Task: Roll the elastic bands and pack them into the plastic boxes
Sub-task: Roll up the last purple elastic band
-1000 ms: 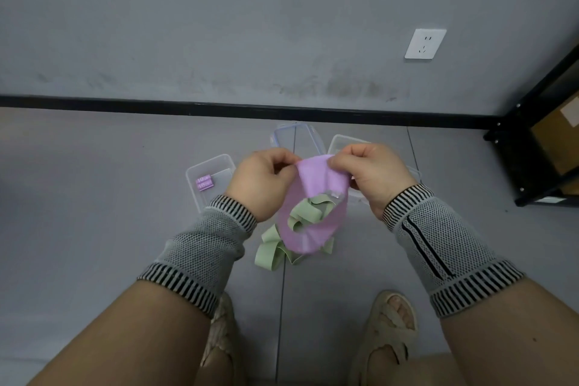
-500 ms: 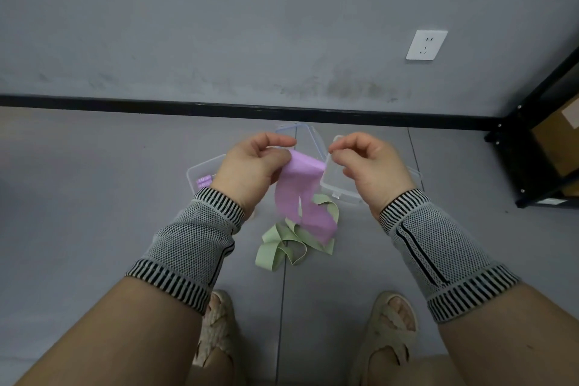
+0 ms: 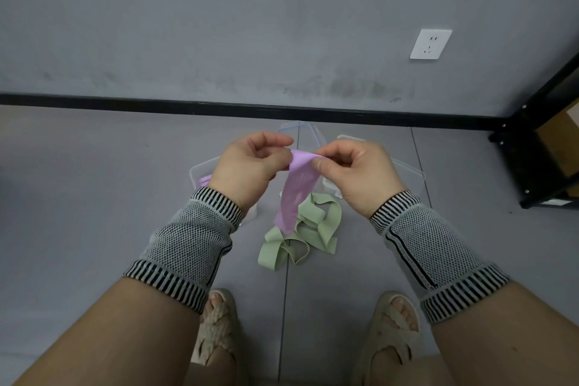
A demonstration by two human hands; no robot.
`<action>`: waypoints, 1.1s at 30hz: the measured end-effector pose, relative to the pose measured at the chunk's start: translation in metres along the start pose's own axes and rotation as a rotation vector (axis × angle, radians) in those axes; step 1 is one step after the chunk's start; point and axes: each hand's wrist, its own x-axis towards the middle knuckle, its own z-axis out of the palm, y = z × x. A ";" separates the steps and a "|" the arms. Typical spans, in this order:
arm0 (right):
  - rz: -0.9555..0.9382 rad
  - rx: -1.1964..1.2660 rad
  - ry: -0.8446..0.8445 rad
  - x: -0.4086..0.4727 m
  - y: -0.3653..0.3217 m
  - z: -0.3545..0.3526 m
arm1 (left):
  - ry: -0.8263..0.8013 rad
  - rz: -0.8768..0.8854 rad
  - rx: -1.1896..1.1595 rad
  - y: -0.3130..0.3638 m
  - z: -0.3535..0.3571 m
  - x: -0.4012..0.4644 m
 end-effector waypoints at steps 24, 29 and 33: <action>0.188 0.368 0.194 0.007 0.000 -0.012 | -0.254 0.054 0.256 -0.011 0.013 -0.006; 0.225 0.349 0.280 0.009 0.002 -0.009 | -0.241 0.107 0.277 -0.015 0.022 -0.006; 0.167 0.236 0.271 0.008 0.001 -0.009 | -0.136 0.141 0.313 -0.019 0.023 -0.003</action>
